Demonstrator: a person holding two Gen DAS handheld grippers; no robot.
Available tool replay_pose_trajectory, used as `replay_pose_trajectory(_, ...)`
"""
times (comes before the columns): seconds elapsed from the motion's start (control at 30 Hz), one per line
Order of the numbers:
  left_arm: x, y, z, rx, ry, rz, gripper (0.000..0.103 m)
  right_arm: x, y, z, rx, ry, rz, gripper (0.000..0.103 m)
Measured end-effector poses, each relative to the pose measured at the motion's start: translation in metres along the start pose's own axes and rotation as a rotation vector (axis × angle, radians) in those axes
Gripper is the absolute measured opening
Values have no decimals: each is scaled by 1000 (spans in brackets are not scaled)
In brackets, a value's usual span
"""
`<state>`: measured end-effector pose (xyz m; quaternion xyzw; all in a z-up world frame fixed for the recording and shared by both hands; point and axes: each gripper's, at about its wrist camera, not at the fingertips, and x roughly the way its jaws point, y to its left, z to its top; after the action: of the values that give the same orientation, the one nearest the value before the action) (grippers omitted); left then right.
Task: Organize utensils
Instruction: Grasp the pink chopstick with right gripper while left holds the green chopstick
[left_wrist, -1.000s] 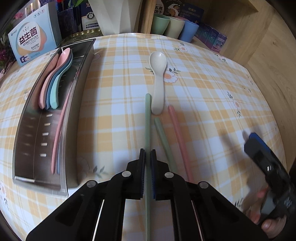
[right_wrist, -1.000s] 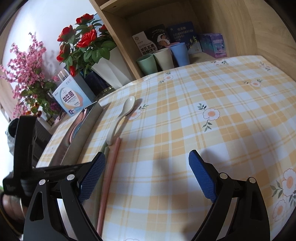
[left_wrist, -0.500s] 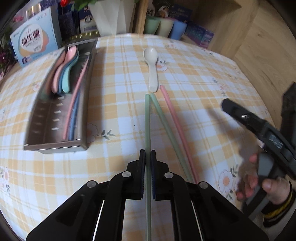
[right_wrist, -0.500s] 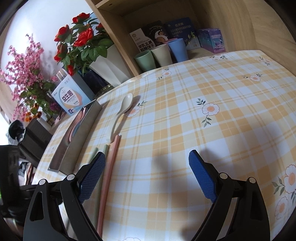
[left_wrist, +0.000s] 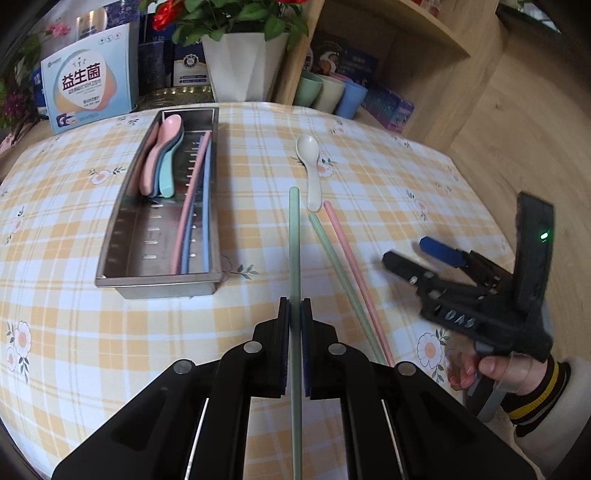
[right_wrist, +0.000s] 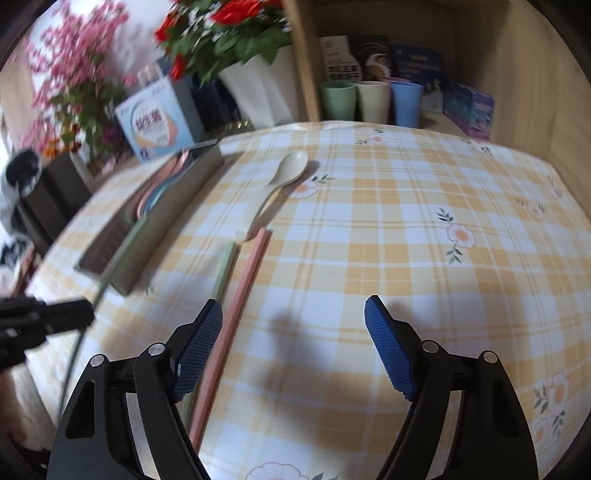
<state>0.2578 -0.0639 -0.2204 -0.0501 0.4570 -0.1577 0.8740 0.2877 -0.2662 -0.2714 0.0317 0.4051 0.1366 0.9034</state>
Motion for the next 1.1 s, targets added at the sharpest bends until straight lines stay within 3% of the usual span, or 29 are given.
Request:
replay_pose_trajectory(0.33, -30, 11, 2, 22, -106, -42, 6, 20, 28, 0, -107, 136, -76, 76)
replay_pose_trajectory(0.43, -33, 17, 2, 12, -120, -51, 6, 23, 34, -2, -133, 160, -110, 72)
replay_pose_trajectory(0.53, -35, 22, 0, -7, -123, -65, 6, 21, 32, -3, -106, 169, -109, 62)
replay_pose_trajectory(0.7, -35, 28, -2, -29, -122, -82, 6, 16, 29, -3, -83, 194, -86, 29)
replay_pose_trajectory(0.8, -34, 29, -3, -36, -116, -92, 6, 16, 26, -3, -55, 200, -87, 24)
replay_pose_trajectory(1.1, -35, 30, -4, -39, -117, -86, 6, 28, 34, 8, -21, 196, -122, 23)
